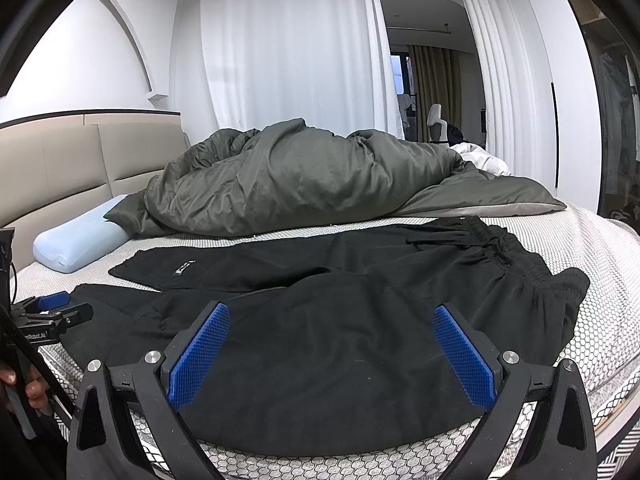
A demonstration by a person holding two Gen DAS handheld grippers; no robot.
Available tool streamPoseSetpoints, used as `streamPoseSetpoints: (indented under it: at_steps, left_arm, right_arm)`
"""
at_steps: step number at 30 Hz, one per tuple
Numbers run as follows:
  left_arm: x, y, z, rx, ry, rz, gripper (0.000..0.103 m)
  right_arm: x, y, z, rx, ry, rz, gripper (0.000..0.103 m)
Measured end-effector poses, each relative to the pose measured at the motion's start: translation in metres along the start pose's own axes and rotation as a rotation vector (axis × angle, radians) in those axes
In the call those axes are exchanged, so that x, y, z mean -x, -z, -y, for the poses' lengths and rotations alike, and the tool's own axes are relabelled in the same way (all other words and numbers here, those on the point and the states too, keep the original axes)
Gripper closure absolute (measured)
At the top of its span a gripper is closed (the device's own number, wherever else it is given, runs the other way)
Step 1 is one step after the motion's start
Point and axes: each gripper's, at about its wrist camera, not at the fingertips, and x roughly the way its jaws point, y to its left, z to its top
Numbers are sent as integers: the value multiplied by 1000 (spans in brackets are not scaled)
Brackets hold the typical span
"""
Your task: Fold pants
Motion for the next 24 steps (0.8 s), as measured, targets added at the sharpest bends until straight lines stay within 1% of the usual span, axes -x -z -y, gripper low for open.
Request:
streamPoseSetpoints:
  at_steps: [7,11,15,18,21,24]
  left_arm:
    - [1,-2,0,-13,-8,14,1]
    - [4,-2,-1,5,4,15,1]
    - [10,-4,-3,13,3,40,1]
    - [12,-5,-6,24,-3,47,1]
    - [12,-5,-11,44,8,45,1]
    - [13,-3,-15,44,1,38,1]
  right_arm:
    - [-2,1,-1,-1,1,-1,0]
    - [-7,4,-2,21,5,-18,0]
    - [-11,4,0,12,-7,-27,0]
    - [-12,3,3,4,12,-29,0]
    - [-16,1,7,-5,16,-53,0]
    - [-13,-2,11,6,56,-65,0]
